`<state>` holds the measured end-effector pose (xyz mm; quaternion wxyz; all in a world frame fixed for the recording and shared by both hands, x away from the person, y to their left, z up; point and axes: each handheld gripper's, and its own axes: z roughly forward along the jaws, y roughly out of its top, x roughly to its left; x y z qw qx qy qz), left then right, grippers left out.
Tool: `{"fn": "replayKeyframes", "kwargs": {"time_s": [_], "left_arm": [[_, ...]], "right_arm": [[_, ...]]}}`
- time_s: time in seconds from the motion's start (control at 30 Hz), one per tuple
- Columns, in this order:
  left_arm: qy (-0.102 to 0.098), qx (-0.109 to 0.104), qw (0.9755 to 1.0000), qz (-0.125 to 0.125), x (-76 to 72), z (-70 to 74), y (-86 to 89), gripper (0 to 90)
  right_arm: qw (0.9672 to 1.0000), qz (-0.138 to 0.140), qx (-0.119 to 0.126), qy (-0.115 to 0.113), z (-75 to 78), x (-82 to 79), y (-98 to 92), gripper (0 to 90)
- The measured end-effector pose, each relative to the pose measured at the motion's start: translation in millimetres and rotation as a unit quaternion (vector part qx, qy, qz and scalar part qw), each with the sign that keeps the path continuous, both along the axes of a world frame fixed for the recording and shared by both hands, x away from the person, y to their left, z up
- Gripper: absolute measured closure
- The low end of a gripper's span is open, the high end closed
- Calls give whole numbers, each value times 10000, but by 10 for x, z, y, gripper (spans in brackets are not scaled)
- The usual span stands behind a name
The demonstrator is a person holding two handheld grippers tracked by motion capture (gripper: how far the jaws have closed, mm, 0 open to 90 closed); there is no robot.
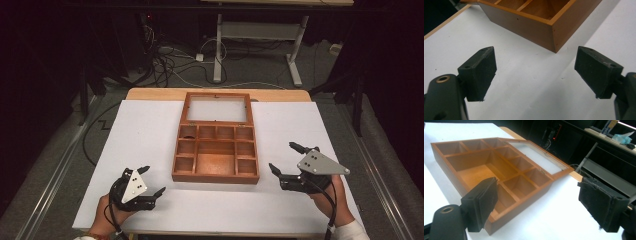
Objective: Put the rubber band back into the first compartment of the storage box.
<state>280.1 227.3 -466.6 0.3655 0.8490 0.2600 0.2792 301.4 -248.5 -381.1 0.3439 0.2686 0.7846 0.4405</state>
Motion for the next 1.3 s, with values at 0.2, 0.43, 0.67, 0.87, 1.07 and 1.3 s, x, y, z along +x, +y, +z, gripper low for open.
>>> {"fn": "replayKeyframes", "kwargs": {"time_s": [0.2,0.43,0.67,0.87,1.07,1.3], "left_arm": [[-3,-4,10000,4,-1,2,1,171],[5,25,10000,-35,3,-5,-14,171],[24,3,10000,-75,20,-16,-7,171],[47,16,9999,-106,37,-18,-13,171],[23,3,9999,-112,38,-14,-20,171],[50,47,9999,-126,49,-29,-26,171]], "right_arm": [[9999,-63,-78,35,-47,-34,-109,169],[9998,-189,-67,66,-192,-67,-224,169],[9995,-248,-83,151,-345,-110,-328,165],[9991,-411,-59,127,-490,-161,-438,166],[9985,-514,-26,202,-640,-230,-564,167],[9980,-558,-55,293,-743,-303,-632,168]]}}
